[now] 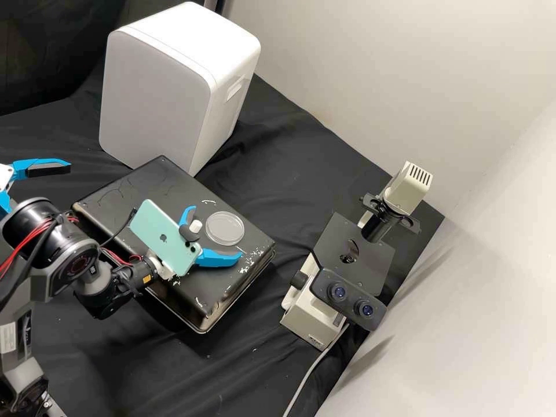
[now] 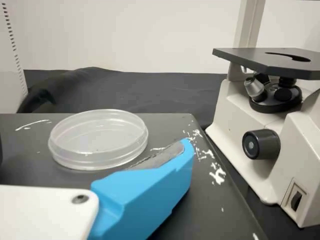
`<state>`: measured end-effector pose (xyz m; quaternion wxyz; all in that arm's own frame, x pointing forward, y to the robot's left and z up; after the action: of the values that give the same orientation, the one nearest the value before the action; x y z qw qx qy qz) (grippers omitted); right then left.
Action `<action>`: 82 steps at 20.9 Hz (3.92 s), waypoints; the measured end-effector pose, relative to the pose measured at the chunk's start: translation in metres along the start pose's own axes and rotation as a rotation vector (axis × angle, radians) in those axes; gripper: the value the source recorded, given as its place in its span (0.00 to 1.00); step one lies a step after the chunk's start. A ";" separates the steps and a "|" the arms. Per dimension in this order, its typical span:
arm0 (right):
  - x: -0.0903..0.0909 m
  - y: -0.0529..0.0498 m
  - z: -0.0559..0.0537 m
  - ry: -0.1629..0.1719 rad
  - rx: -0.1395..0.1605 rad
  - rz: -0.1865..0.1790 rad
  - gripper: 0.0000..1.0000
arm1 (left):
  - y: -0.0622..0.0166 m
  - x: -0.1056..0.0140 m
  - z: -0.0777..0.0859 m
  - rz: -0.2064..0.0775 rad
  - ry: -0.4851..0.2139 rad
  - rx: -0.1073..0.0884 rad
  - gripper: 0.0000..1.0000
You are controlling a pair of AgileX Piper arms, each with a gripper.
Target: Place the petri dish on the microscope
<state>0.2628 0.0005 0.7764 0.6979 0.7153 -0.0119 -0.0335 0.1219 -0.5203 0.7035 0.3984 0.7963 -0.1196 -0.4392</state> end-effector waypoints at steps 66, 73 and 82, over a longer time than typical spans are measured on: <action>0.031 0.012 0.006 -0.018 0.007 0.029 0.00 | -0.0008 0.000 0.000 -0.005 0.001 -0.003 1.00; 0.039 0.049 0.016 -0.074 0.056 0.117 0.00 | -0.0011 0.000 0.000 -0.006 0.001 -0.003 1.00; 0.038 0.070 0.025 -0.093 0.081 0.186 0.00 | -0.0029 0.001 -0.001 -0.016 0.003 -0.005 1.00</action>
<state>0.3015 -0.0292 0.8446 0.6672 0.7364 -0.1118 -0.0013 0.1226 -0.5186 0.7010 0.3971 0.7969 -0.1113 -0.4415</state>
